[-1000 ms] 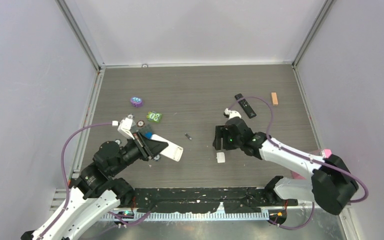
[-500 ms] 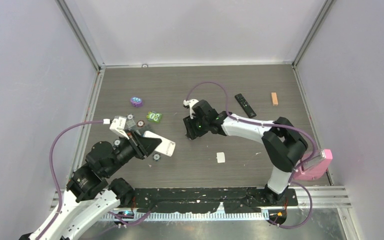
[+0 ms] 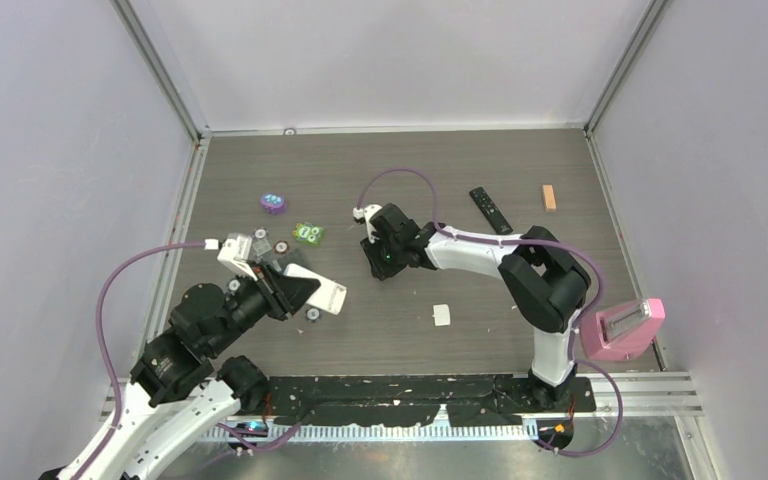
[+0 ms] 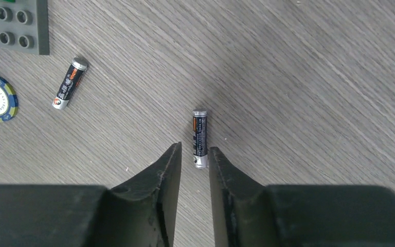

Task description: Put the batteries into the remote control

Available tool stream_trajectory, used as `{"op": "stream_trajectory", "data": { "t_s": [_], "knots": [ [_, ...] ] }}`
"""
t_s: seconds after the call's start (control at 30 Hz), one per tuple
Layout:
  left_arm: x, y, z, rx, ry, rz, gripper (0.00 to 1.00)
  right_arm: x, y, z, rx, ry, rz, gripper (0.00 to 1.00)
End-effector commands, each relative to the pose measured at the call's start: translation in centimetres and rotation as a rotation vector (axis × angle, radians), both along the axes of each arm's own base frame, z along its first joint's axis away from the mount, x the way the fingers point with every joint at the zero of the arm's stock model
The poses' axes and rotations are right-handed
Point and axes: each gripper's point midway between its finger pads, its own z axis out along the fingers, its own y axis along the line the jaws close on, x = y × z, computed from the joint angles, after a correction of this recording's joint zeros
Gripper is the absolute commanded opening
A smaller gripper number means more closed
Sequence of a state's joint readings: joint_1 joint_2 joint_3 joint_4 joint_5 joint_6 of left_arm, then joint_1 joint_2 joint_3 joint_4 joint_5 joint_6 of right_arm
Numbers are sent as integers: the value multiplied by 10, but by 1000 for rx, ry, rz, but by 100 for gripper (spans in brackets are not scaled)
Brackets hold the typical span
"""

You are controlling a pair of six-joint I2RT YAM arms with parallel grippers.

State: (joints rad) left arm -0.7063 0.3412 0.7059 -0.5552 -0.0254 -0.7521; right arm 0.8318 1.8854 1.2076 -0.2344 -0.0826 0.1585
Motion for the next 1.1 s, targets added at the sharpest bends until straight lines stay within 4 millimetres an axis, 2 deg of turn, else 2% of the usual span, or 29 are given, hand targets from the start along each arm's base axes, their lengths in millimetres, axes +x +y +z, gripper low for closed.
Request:
{"op": "stream_trajectory", "data": {
  "t_s": [0.0, 0.1, 0.27, 0.43, 0.57, 0.67, 0.7, 0.73, 0.77, 0.8, 0.83, 0.87, 0.9, 0.93, 0.97, 1.0, 1.03, 1.07],
  "knots": [
    [1, 7, 18, -37, -42, 33, 0, 8, 10, 9, -16, -48, 12, 29],
    [0, 7, 18, -38, -40, 33, 0, 6, 9, 5, -31, -39, 13, 22],
    [0, 7, 17, -39, -35, 34, 0, 5, 7, -4, -61, -26, 17, 26],
    [0, 7, 16, -41, -30, 35, 0, 4, 5, -10, -85, -14, 15, 24],
    [0, 7, 14, -45, -25, 39, 0, 3, 5, -6, -73, -12, -11, 12],
    [2, 4, 15, -74, -27, 37, 0, -1, 5, 12, -9, -8, -40, 8],
    [3, 1, 15, -90, -27, 33, 0, -4, 3, 10, 10, 2, -58, 8],
    [4, -3, 17, -106, -37, 21, 0, -2, 7, 25, 65, -15, -70, 8],
    [6, -7, 19, -122, -40, 9, 0, -8, 0, 28, 94, 6, -107, 8],
    [8, -11, 18, -134, -35, 2, 0, -16, -5, 23, 116, 26, -121, 8],
    [10, -15, 17, -143, -30, -3, 0, -18, -6, 40, 177, 31, -158, 7],
    [10, -21, 18, -156, -27, -27, 0, -25, -15, 33, 185, 49, -181, 7],
    [11, -27, 16, -161, -16, -46, 0, -28, -16, 53, 251, 50, -221, 7],
    [12, -33, 14, -172, -4, -63, 0, -38, -24, 48, 269, 84, -265, 7],
    [13, -38, 10, -179, 14, -80, 0, -40, -28, 68, 320, 64, -286, 7],
    [14, -44, 9, -193, 25, -95, 0, -50, -37, 64, 335, 99, -333, 6],
    [15, -50, 7, -209, 37, -115, 0, -54, -41, 83, 391, 81, -347, 6],
    [16, -56, 3, -221, 51, -134, 0, -64, -49, 80, 408, 114, -383, 6]
  ]
}}
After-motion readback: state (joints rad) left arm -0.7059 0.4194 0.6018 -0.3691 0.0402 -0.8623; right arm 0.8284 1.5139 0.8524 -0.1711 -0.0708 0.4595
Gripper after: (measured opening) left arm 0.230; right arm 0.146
